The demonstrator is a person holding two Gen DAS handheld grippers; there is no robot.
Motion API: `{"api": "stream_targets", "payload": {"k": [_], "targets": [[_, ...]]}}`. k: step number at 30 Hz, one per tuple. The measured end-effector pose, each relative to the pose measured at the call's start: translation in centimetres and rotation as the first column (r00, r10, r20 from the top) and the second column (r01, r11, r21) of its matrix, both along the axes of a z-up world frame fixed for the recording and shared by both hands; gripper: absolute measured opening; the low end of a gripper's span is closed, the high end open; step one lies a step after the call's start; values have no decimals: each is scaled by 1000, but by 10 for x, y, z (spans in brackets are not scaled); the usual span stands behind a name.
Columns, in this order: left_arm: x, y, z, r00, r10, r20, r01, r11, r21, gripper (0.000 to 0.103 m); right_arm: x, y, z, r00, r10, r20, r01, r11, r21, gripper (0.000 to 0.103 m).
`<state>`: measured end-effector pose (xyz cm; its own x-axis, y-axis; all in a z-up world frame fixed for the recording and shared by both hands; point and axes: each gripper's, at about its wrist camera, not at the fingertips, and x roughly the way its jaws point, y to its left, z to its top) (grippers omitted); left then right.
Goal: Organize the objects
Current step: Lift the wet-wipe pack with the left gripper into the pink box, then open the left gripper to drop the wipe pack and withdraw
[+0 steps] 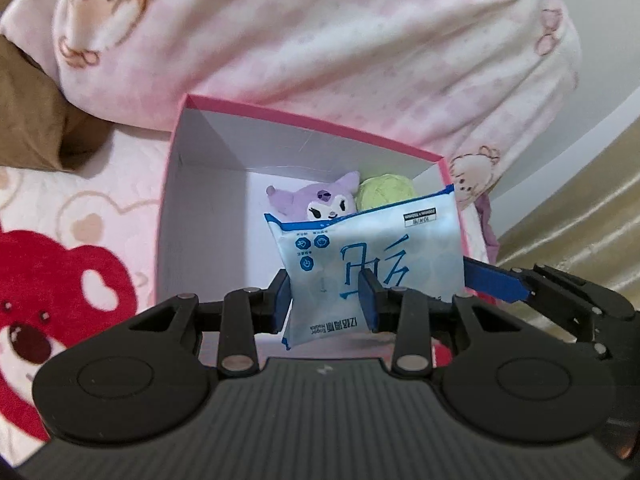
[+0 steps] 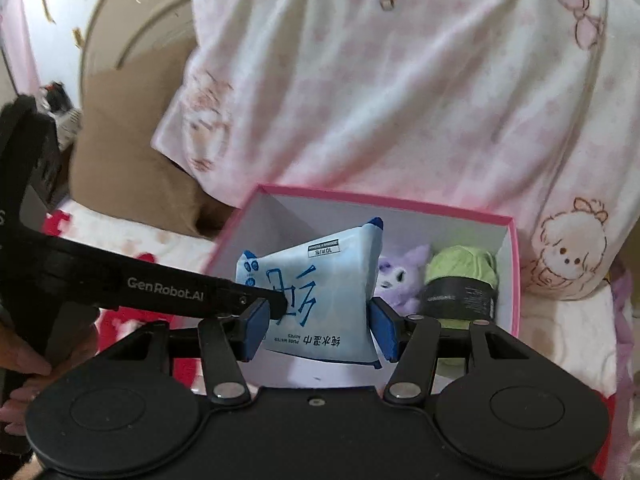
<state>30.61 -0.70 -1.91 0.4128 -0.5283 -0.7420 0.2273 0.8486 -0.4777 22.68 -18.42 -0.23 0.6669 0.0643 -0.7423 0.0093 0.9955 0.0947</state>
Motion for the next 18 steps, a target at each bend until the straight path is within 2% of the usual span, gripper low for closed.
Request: {"api": "stream_targets", "payload": {"k": [10, 14, 18], "targets": [[14, -5, -37, 999, -47, 3, 46, 996, 78, 33, 14, -10, -44, 997, -1, -77, 6, 998, 67, 61], [15, -10, -49, 995, -91, -33, 94, 990, 102, 33, 13, -21, -58, 996, 4, -84, 4, 995, 98, 60], [16, -14, -58, 996, -74, -41, 79, 988, 130, 33, 18, -25, -73, 994, 9, -105, 4, 992, 122, 60]]}}
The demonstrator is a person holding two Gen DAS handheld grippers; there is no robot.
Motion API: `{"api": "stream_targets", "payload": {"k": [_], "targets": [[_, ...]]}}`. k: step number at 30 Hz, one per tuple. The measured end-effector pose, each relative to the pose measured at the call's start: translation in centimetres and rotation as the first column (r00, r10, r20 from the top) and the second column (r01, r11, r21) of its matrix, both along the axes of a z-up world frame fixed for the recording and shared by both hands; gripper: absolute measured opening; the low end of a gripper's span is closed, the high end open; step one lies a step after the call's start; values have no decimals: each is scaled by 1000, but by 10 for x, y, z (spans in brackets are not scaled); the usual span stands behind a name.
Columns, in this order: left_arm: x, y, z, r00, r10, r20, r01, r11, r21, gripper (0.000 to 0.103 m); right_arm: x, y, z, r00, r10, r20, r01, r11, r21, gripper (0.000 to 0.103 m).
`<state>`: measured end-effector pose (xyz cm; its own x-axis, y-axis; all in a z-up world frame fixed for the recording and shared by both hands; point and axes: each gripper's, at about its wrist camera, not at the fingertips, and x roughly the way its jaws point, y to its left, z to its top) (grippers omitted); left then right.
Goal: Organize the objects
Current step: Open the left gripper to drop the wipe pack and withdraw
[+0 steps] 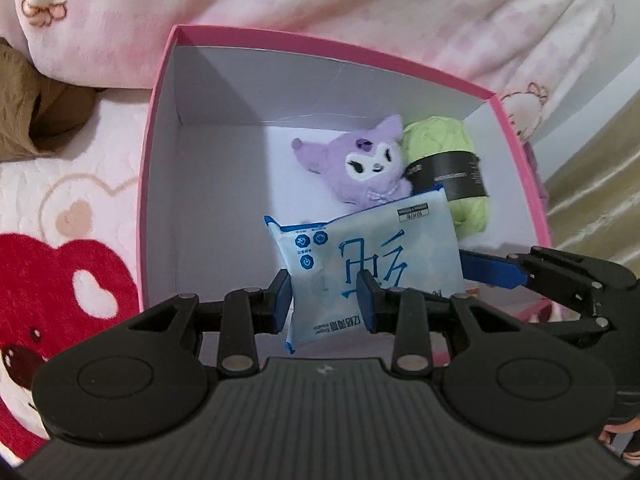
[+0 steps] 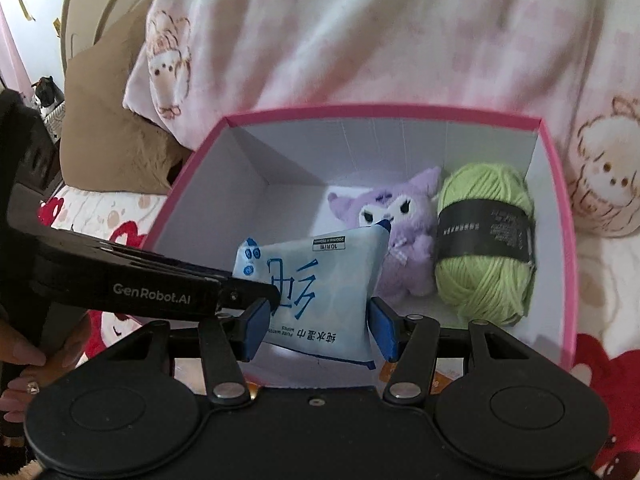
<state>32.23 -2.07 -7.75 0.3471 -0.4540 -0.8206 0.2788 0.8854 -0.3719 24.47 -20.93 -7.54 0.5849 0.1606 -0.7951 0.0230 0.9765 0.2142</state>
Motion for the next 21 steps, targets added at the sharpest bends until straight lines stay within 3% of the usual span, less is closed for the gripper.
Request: {"api": "stream_targets", "payload": {"k": [4, 10, 21], "targets": [[-1, -4, -3, 999, -11, 32, 9, 998, 54, 32, 10, -1, -21, 998, -23, -65, 26, 998, 50, 60], [2, -4, -13, 1000, 14, 3, -14, 999, 29, 32, 15, -4, -34, 993, -52, -108, 57, 997, 44, 60], [-11, 0, 2, 995, 74, 64, -76, 996, 35, 43, 10, 4, -27, 998, -36, -52, 36, 999, -9, 61]]}}
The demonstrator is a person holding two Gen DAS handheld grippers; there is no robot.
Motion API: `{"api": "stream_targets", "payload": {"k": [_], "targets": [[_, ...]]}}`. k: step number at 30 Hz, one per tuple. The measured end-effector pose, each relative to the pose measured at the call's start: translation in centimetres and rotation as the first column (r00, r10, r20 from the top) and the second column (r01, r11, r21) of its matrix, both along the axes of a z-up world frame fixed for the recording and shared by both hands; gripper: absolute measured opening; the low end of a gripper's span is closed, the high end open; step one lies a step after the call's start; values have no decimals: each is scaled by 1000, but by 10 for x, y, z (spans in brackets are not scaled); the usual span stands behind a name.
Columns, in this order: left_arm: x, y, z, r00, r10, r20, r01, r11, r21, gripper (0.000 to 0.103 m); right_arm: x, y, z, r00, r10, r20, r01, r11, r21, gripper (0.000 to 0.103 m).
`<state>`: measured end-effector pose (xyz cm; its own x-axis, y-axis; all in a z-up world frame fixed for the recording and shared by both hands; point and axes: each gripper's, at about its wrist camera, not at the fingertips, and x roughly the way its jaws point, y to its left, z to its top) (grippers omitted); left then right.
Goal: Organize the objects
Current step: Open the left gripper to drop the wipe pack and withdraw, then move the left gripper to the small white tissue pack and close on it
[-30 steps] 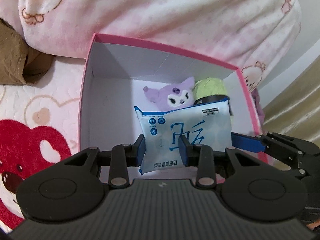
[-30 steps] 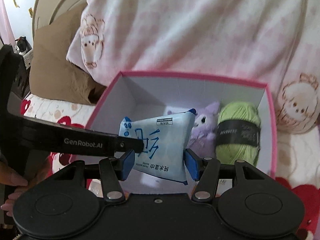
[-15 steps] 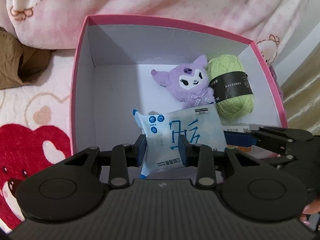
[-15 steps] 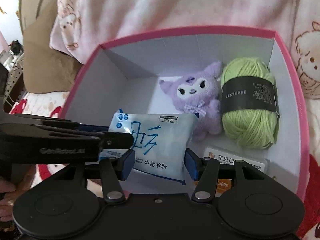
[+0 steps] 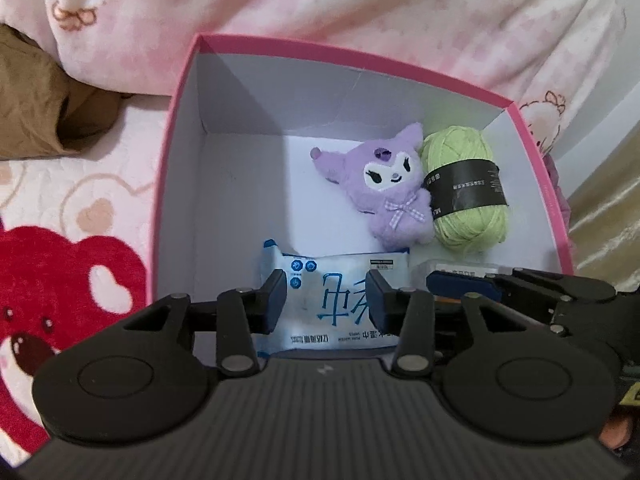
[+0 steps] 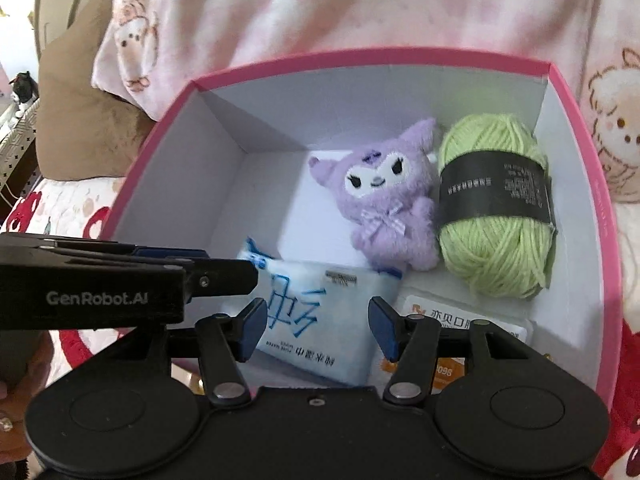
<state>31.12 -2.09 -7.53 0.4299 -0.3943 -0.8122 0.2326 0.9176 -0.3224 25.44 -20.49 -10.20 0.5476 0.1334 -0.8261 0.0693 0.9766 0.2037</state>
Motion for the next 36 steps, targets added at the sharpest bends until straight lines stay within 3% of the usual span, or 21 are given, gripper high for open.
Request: {"api": "stream_targets", "payload": {"k": [5, 15, 22, 26, 31, 36], "targets": [[-16, 1, 23, 1000, -1, 13, 1, 1000, 9, 49, -17, 3, 25, 998, 18, 60, -17, 999, -27, 62], [-69, -2, 71, 998, -20, 67, 16, 998, 53, 55, -96, 10, 82, 971, 122, 205, -97, 987, -128, 64], [-117, -10, 110, 991, -83, 108, 76, 995, 67, 66, -150, 8, 124, 962, 198, 190, -164, 970, -180, 75], [-139, -15, 122, 987, -113, 111, 105, 992, 73, 72, -179, -2, 142, 958, 207, 198, -181, 973, -144, 80], [-160, -28, 123, 982, -162, 98, 155, 985, 71, 80, -212, -9, 145, 957, 208, 202, -185, 974, -129, 83], [-175, -44, 108, 977, -204, 64, 201, 979, 44, 84, -233, -17, 124, 966, 172, 196, -149, 981, -125, 85]]}}
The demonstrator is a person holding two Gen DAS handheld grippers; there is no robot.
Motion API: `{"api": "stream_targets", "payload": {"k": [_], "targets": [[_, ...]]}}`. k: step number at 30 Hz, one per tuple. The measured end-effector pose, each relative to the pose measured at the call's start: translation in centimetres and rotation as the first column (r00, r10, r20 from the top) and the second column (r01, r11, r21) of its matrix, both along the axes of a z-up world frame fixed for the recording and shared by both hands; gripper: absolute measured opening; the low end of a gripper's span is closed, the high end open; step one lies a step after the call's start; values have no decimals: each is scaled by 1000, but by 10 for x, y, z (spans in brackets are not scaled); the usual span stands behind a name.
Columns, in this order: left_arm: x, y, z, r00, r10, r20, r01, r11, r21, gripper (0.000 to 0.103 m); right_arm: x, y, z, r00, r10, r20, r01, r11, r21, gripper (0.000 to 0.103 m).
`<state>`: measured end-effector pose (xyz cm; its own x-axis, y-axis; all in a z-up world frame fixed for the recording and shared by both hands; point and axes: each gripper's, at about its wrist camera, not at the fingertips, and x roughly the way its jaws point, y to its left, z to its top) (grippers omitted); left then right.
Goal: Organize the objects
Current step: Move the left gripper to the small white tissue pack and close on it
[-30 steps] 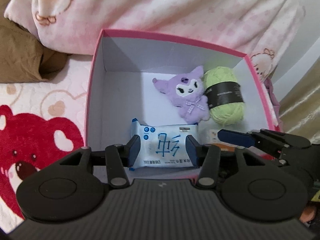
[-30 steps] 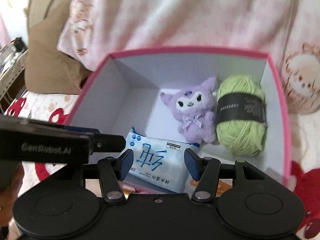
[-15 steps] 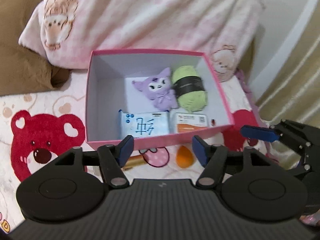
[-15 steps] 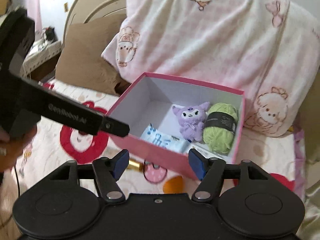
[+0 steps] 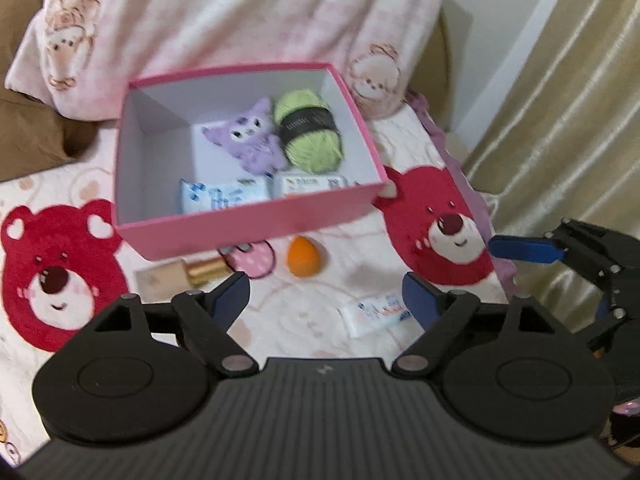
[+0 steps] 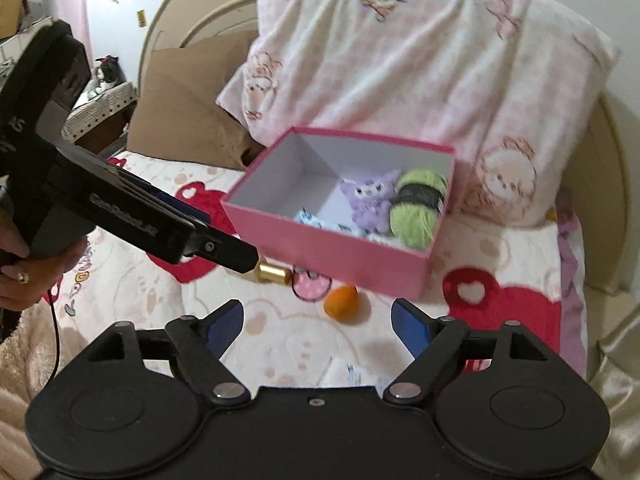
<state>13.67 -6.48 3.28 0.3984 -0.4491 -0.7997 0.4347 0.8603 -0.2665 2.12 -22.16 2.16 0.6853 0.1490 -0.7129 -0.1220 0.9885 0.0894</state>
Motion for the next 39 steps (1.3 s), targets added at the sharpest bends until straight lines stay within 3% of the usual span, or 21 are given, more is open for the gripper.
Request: {"api": "stream_targets", "payload": {"k": [6, 12, 18, 27, 31, 36, 39], "targets": [[-4, -4, -32, 1000, 19, -16, -20, 998, -67, 88, -22, -6, -49, 997, -71, -36, 73, 996, 53, 88], [-10, -11, -63, 1000, 18, -7, -18, 999, -37, 88, -30, -12, -92, 990, -138, -14, 138, 989, 44, 88], [-22, -17, -92, 999, 28, 28, -26, 997, -72, 91, -26, -8, -119, 991, -119, 53, 120, 993, -10, 88], [-29, -31, -140, 998, -15, 68, 22, 995, -102, 91, -11, -6, -152, 984, -165, 74, 168, 985, -44, 88], [-25, -40, -161, 1000, -10, 13, 11, 998, -67, 91, -11, -6, -163, 984, -165, 68, 170, 983, -74, 88], [-19, -40, -176, 999, 12, -30, -15, 994, -106, 90, -13, -2, -180, 986, -157, 62, 165, 977, -137, 88], [-17, -42, -183, 999, 25, -32, -29, 990, -136, 88, -10, -6, -184, 985, -170, 43, 173, 980, -96, 88]]}}
